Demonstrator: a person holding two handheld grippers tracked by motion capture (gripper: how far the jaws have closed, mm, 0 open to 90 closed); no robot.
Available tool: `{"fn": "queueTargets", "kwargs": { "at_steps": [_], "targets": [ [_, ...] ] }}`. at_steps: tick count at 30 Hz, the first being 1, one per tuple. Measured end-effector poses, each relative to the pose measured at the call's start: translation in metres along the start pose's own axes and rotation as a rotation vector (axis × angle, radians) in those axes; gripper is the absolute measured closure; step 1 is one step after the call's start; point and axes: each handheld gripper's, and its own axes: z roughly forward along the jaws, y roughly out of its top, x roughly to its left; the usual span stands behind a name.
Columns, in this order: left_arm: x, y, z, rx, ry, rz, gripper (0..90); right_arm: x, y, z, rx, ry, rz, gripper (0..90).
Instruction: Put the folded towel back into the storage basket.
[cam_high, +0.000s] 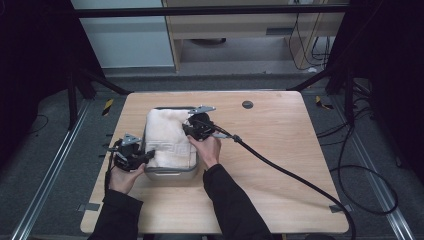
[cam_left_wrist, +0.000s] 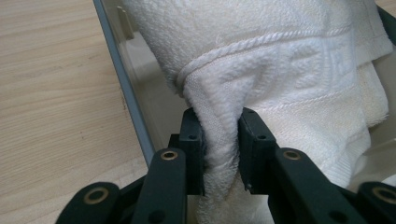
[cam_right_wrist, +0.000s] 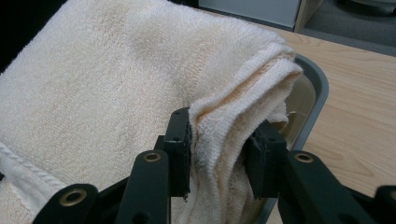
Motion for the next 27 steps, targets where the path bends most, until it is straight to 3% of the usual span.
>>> {"fn": "queueTargets", "kwargs": {
  "at_steps": [18,22,23,26,27],
  "targets": [
    [0.0,-0.001,0.004,0.012,0.031,-0.01,65.8,-0.001,-0.004,0.002,0.024,-0.026,-0.051,60.2],
    [-0.001,0.0,0.001,-0.001,0.042,-0.004,63.6,-0.003,-0.005,0.001,0.006,-0.047,-0.086,57.0],
    [-0.002,0.002,-0.002,-0.022,0.057,-0.002,63.1,-0.003,-0.003,-0.003,-0.008,-0.046,-0.099,55.2],
    [-0.003,0.003,-0.009,-0.051,0.048,-0.012,62.2,-0.003,-0.001,-0.007,-0.019,-0.043,-0.103,54.4],
    [-0.003,0.006,-0.015,-0.083,0.054,-0.008,61.8,-0.003,0.001,-0.013,-0.034,-0.039,-0.109,53.0]
  ]
}}
